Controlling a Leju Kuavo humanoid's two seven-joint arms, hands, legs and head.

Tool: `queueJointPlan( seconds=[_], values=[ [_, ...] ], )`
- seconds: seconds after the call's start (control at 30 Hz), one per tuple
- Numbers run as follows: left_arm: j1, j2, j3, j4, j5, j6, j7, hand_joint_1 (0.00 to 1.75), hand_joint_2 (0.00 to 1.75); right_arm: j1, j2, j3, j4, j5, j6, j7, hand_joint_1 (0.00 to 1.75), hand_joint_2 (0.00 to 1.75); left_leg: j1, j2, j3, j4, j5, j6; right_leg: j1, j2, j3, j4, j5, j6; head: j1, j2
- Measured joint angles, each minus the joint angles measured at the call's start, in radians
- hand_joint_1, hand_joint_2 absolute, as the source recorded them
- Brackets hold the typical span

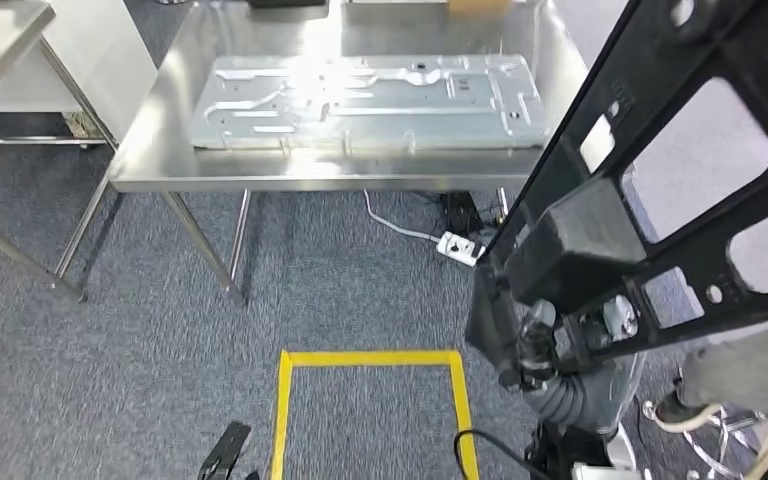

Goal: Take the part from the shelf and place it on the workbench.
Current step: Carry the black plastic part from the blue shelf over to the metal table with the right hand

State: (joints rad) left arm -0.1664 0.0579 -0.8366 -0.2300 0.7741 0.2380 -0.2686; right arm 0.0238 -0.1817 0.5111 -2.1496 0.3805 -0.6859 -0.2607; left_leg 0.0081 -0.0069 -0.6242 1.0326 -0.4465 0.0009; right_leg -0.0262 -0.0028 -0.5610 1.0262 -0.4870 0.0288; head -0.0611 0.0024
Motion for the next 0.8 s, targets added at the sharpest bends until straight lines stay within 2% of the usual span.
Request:
queueJointPlan(
  seconds=[0.07,0.1,0.13,0.2,0.23,0.27,0.3,0.37,0.4,0.43,0.5,0.57,0.6,0.63,0.67,0.73,0.77,0.8],
  values=[
    [0.0,0.0,0.0,0.0,0.001,0.002,0.002,0.0,1.75,0.003,0.003,-0.002,0.0,0.0,0.0,-0.009,1.75,1.75,-0.001,0.0,0.007,-0.009,0.002,0.014,-0.004,0.0,0.001,0.004,-0.008,0.01,0.0,0.0],
    [-0.001,0.001,0.0,0.0,0.001,0.002,0.002,0.0,1.75,0.004,0.005,-0.004,0.0,0.002,0.0,-0.014,1.75,1.75,-0.001,0.0,0.013,-0.014,0.003,0.022,-0.005,0.0,-0.008,0.026,-0.023,0.013,0.001,0.0],
    [-0.003,0.001,0.0,0.0,0.001,0.003,0.002,0.0,1.75,0.005,0.006,-0.006,0.0,0.004,0.0,-0.018,1.75,1.75,-0.001,0.001,0.018,-0.019,0.003,0.03,-0.005,0.001,-0.028,0.07,-0.046,0.013,0.003,0.0],
    [-0.005,0.002,0.0,0.0,0.003,0.005,0.004,0.0,1.75,0.008,0.01,-0.008,0.0,0.005,0.0,-0.023,1.75,1.75,-0.006,0.001,0.021,-0.02,-0.001,0.041,0.0,0.001,-0.097,0.203,-0.102,0.01,0.006,0.0],
    [-0.006,0.002,0.0,0.0,0.004,0.006,0.005,0.0,1.75,0.011,0.01,-0.008,0.0,0.002,0.0,-0.023,1.75,1.75,-0.009,0.0,0.022,-0.019,-0.002,0.045,0.002,0.001,-0.129,0.259,-0.117,0.008,0.007,0.0],
    [-0.005,0.002,0.0,0.0,0.006,0.006,0.006,0.0,1.75,0.014,0.011,-0.008,0.0,-0.001,0.0,-0.023,1.75,1.75,-0.013,0.0,0.023,-0.018,-0.004,0.047,0.004,0.001,-0.147,0.283,-0.113,0.005,0.007,0.0],
    [-0.005,0.002,0.0,0.0,0.007,0.005,0.007,0.0,1.75,0.016,0.011,-0.009,0.0,-0.005,0.0,-0.024,1.75,1.75,-0.016,-0.002,0.025,-0.016,-0.007,0.048,0.007,0.001,-0.145,0.268,-0.09,0.001,0.007,0.0],
    [-0.005,0.001,0.0,0.0,0.008,0.0,0.008,0.0,1.75,0.016,0.013,-0.01,0.0,-0.01,0.0,-0.028,1.75,1.75,-0.019,-0.005,0.028,-0.009,-0.013,0.047,0.014,0.002,-0.096,0.148,-0.019,-0.012,0.007,0.0],
    [-0.005,0.001,0.0,0.0,0.008,-0.003,0.007,0.0,1.75,0.016,0.014,-0.01,0.0,-0.012,0.0,-0.03,1.75,1.75,-0.021,-0.006,0.027,-0.004,-0.017,0.045,0.018,0.002,-0.068,0.085,0.005,-0.017,0.007,0.0],
    [-0.006,0.001,0.0,0.0,0.009,-0.007,0.006,0.0,1.75,0.016,0.016,-0.01,0.0,-0.014,0.0,-0.033,1.75,1.75,-0.022,-0.007,0.026,-0.002,-0.021,0.041,0.021,0.003,-0.049,0.042,0.017,-0.021,0.006,0.0],
    [-0.007,0.0,0.0,0.0,0.01,-0.011,0.004,0.0,1.75,0.016,0.017,-0.011,0.0,-0.018,0.0,-0.036,1.75,1.75,-0.024,-0.008,0.023,-0.001,-0.026,0.033,0.024,0.004,-0.04,0.017,0.013,-0.025,0.006,0.0],
    [-0.008,0.002,0.0,0.0,0.01,-0.014,0.0,0.0,1.75,0.017,0.018,-0.011,0.0,-0.021,0.0,-0.037,1.75,1.75,-0.024,-0.007,0.027,-0.001,-0.035,0.022,0.021,0.005,-0.03,0.01,0.011,-0.033,0.006,0.0],
    [-0.008,0.002,0.0,0.0,0.009,-0.015,-0.003,0.0,1.75,0.016,0.019,-0.012,0.0,-0.023,0.0,-0.038,1.75,1.75,-0.023,-0.006,0.022,0.017,-0.045,0.016,0.018,0.004,-0.021,0.004,0.009,-0.038,0.004,0.0],
    [-0.009,0.003,0.0,0.0,0.008,-0.015,-0.004,0.0,1.75,0.016,0.02,-0.012,0.0,-0.025,0.0,-0.038,1.75,1.75,-0.022,-0.005,0.006,0.056,-0.061,0.01,0.016,0.003,-0.01,-0.001,0.007,-0.041,0.003,0.0],
    [-0.008,0.003,0.0,0.0,0.008,-0.015,-0.005,0.0,1.75,0.016,0.021,-0.012,0.0,-0.028,0.0,-0.039,1.75,1.75,-0.018,-0.004,-0.023,0.113,-0.083,0.004,0.016,0.002,-0.001,-0.004,0.002,-0.044,0.002,0.0],
    [-0.005,0.002,0.0,0.0,0.007,-0.015,-0.006,0.0,1.75,0.017,0.023,-0.012,0.0,-0.033,0.0,-0.039,1.75,1.75,-0.01,-0.002,-0.103,0.241,-0.117,-0.005,0.017,0.001,0.015,-0.004,-0.01,-0.046,0.0,0.0],
    [-0.002,0.002,0.0,0.0,0.007,-0.015,-0.006,0.0,1.75,0.017,0.024,-0.012,0.0,-0.035,0.0,-0.039,1.75,1.75,-0.007,-0.002,-0.13,0.271,-0.111,-0.008,0.017,0.002,0.023,-0.004,-0.017,-0.045,0.0,0.0],
    [0.0,0.002,0.0,0.0,0.007,-0.015,-0.006,0.0,1.75,0.018,0.025,-0.012,0.0,-0.037,0.0,-0.039,1.75,1.75,-0.004,-0.001,-0.139,0.263,-0.085,-0.01,0.017,0.003,0.034,-0.004,-0.026,-0.044,0.0,0.0]
  ],
)
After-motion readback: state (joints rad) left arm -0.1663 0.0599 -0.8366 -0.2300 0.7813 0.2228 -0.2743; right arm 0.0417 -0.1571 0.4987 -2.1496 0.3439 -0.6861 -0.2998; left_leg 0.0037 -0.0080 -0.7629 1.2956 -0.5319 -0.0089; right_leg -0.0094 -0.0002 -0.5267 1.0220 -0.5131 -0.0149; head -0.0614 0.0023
